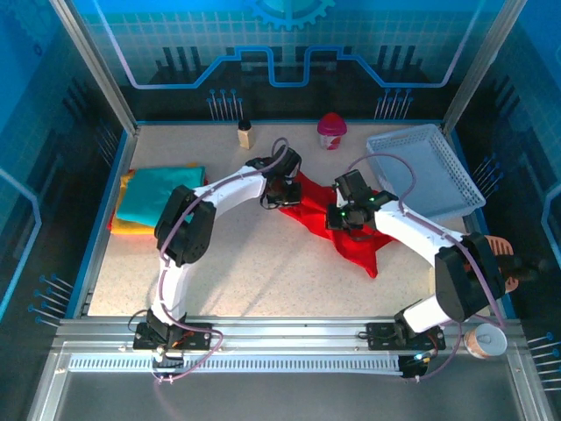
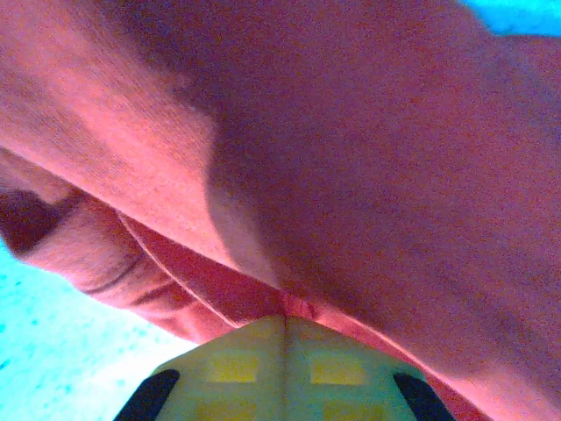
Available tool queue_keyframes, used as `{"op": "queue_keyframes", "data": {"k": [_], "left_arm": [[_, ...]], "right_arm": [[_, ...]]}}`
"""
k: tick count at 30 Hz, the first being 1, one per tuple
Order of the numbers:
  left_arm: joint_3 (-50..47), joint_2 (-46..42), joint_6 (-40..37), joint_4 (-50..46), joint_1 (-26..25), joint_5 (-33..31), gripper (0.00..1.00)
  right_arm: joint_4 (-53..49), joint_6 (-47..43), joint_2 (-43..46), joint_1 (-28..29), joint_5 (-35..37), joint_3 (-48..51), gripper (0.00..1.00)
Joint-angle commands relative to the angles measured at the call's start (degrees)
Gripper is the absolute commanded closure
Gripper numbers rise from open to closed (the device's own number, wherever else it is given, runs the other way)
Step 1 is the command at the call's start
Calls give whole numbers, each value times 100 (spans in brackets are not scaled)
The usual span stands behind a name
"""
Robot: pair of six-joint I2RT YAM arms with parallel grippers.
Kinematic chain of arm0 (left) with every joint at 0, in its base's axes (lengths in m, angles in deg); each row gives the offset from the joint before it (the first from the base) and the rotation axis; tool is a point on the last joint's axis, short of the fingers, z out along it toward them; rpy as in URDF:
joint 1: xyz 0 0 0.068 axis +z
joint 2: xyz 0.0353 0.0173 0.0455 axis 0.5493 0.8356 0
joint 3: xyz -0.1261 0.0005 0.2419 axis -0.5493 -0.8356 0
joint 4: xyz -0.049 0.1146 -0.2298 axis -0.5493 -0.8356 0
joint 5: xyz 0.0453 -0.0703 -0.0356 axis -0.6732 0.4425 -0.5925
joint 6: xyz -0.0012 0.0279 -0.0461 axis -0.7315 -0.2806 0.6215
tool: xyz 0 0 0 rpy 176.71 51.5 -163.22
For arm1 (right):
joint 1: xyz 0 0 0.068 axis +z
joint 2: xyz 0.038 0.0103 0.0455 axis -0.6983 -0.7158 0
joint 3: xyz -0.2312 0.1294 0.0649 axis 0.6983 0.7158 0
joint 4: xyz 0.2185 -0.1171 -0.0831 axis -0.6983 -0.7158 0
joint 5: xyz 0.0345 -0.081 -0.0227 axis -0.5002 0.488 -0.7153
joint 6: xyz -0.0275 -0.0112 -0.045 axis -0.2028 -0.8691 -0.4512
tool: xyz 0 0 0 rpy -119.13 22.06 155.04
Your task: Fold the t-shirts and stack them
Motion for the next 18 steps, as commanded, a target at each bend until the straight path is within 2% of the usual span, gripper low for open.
{"op": "queue_keyframes", "data": {"k": [1, 10, 18], "left_arm": [[418, -694, -478, -594, 44, -82, 100], [259, -2057, -1037, -1470, 428, -258, 100], [1, -3288, -1326, -2025, 1126, -353, 100]], "right_arm": [[-159, 24, 211, -59, 178, -23, 100], [-207, -48, 189, -60, 353, -101, 100], [-144, -147, 96, -60, 220, -199, 100]]}}
